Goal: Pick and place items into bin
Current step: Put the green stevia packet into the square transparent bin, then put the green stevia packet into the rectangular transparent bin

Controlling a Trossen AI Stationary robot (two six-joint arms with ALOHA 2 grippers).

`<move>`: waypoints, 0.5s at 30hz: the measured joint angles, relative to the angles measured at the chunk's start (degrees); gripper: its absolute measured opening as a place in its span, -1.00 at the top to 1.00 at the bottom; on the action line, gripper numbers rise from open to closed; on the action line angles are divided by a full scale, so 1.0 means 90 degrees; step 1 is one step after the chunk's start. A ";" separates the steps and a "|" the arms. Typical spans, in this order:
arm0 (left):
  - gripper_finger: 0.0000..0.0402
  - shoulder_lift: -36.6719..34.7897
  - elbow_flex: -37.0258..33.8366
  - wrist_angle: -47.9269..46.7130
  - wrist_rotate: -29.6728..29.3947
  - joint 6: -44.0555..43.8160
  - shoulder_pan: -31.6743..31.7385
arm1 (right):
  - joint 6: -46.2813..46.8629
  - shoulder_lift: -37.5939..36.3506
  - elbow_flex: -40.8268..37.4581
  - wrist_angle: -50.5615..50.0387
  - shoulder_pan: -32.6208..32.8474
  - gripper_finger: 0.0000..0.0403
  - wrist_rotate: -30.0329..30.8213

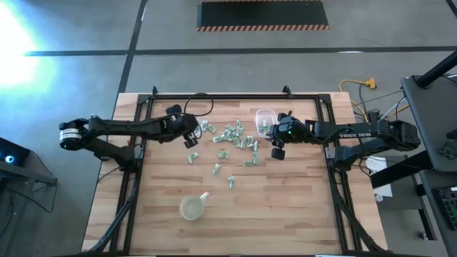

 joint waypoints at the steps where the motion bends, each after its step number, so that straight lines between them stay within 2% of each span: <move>1: 0.99 0.0035 -0.0001 0.0000 0.0006 -0.0001 0.0004 | 0.0001 0.0000 0.0000 0.0002 0.0000 0.66 0.0000; 6: 0.86 0.0169 -0.0003 0.0002 0.0074 0.0007 0.0000 | 0.0006 0.0000 0.0000 0.0002 0.0000 0.66 0.0000; 12: 0.54 0.0205 -0.0003 0.0002 0.0106 0.0004 -0.0002 | 0.0009 0.0000 0.0000 0.0004 0.0000 0.66 -0.0002; 15: 0.42 0.0104 0.0044 -0.0004 0.0127 -0.0026 -0.0021 | 0.0009 0.0000 0.0000 0.0015 -0.0003 0.66 -0.0349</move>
